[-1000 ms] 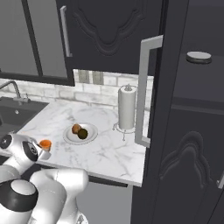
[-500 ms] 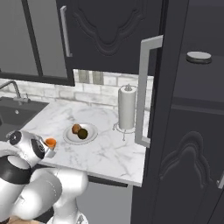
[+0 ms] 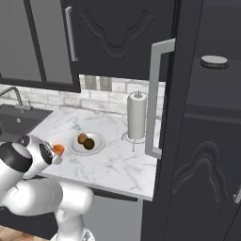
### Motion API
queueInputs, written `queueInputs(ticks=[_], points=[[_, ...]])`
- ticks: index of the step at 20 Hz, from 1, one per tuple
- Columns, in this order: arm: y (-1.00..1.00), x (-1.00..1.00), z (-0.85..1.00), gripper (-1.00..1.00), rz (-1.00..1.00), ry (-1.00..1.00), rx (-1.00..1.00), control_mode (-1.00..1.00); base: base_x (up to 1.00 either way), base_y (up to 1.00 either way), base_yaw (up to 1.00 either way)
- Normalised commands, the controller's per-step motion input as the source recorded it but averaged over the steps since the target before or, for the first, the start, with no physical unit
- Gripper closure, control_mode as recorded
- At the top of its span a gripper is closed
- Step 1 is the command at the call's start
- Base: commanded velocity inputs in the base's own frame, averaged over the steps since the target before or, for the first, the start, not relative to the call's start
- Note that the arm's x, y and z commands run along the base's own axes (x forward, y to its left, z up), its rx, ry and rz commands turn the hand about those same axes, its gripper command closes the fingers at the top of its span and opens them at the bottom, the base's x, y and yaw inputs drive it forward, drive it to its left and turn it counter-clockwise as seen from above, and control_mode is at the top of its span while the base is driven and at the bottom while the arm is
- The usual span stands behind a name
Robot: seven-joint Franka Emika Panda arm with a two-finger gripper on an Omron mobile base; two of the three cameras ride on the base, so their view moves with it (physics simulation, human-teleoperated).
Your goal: Pick the avocado and bread from the counter and place them on the plate. Then pick the jam from the cabinet and place it next to the plate. Lastly close the cabinet door.
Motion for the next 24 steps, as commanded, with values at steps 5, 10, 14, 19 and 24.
queueInputs(ticks=[5,10,14,19,24], points=[[-0.23,0.22,-0.33,1.0,0.0,0.0,0.05,-1.0,0.0,0.0,0.0],[-0.12,0.05,-0.4,1.0,0.0,-0.01,0.01,-1.0,0.0,0.0,0.0],[0.0,0.0,-0.39,-1.0,0.0,-0.01,0.0,-1.0,0.0,0.0,0.0],[0.0,-0.08,-0.13,-1.0,0.0,-0.03,0.0,-1.0,0.0,0.0,0.0],[0.0,-0.59,0.0,-1.0,0.0,-0.05,0.0,-1.0,0.0,0.0,0.0]])
